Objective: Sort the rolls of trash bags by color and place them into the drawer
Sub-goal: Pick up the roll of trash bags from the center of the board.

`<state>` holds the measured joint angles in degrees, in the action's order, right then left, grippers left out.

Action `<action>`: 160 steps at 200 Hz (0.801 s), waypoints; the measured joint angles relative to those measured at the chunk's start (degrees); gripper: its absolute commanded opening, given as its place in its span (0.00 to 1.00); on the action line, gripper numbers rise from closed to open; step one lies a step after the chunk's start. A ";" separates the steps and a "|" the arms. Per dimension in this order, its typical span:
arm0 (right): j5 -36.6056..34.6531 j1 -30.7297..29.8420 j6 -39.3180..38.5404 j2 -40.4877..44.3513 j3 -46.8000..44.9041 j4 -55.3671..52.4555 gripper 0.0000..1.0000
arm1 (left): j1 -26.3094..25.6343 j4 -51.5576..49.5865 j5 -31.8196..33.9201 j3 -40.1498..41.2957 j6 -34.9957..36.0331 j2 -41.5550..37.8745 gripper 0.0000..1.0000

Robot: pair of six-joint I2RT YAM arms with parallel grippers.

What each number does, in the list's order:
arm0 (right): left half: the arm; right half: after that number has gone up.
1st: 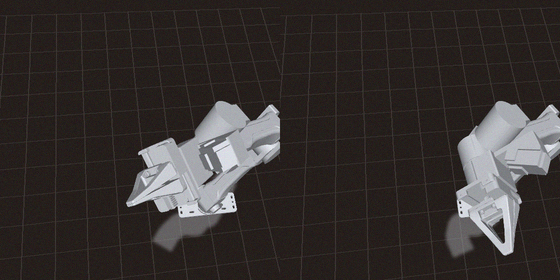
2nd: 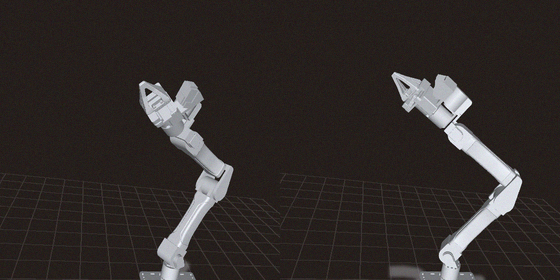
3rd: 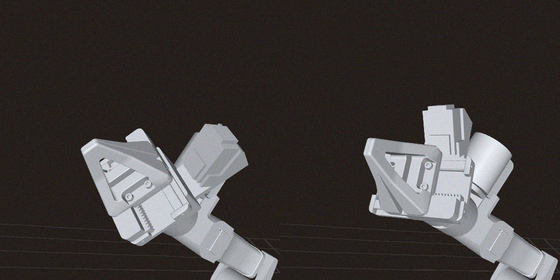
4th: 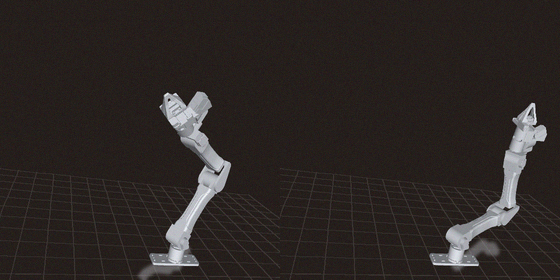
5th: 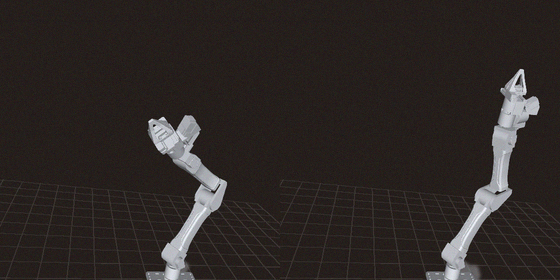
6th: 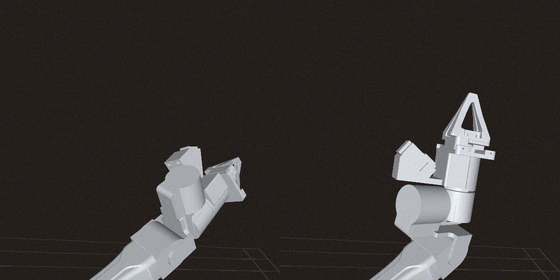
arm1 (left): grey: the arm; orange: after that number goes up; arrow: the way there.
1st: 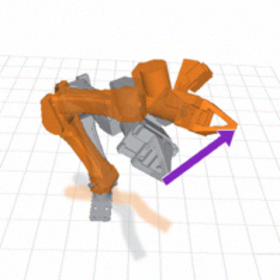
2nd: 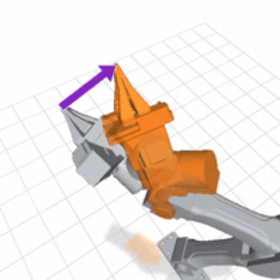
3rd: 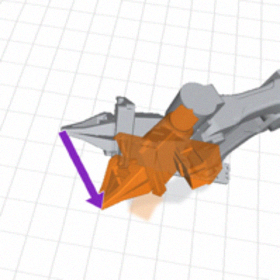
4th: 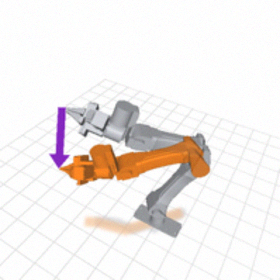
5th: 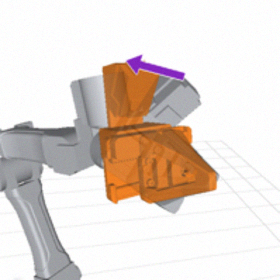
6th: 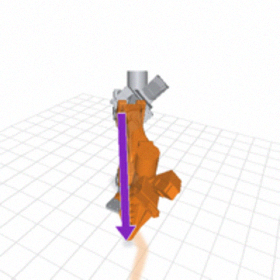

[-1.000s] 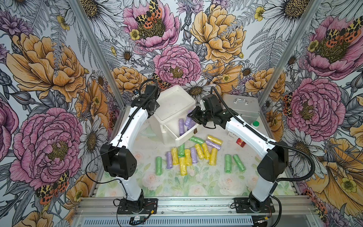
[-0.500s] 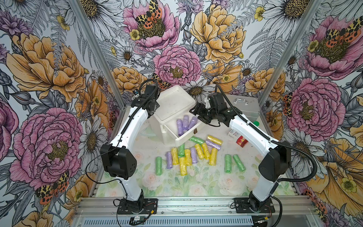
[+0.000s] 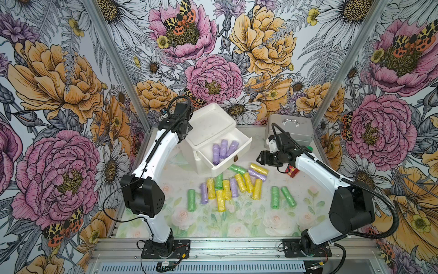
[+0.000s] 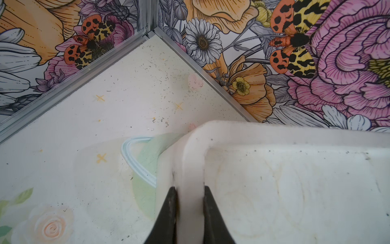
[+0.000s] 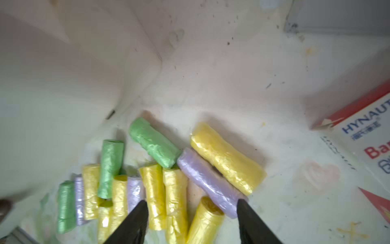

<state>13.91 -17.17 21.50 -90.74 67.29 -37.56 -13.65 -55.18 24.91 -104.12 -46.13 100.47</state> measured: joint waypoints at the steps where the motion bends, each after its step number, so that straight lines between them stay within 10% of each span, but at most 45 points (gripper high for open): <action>1: -0.22 -0.09 -0.20 -0.20 -0.13 -0.04 0.67 | 0.00 0.00 -0.02 0.00 0.00 0.00 0.00; 160: -8.20 -5.90 -15.85 -13.29 -0.31 3.37 0.49 | 0.55 0.61 -0.72 0.66 -0.02 -0.44 0.00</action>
<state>5.72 -23.07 5.65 -104.03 66.98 -34.20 -13.10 -54.57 24.18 -103.46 -46.15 100.03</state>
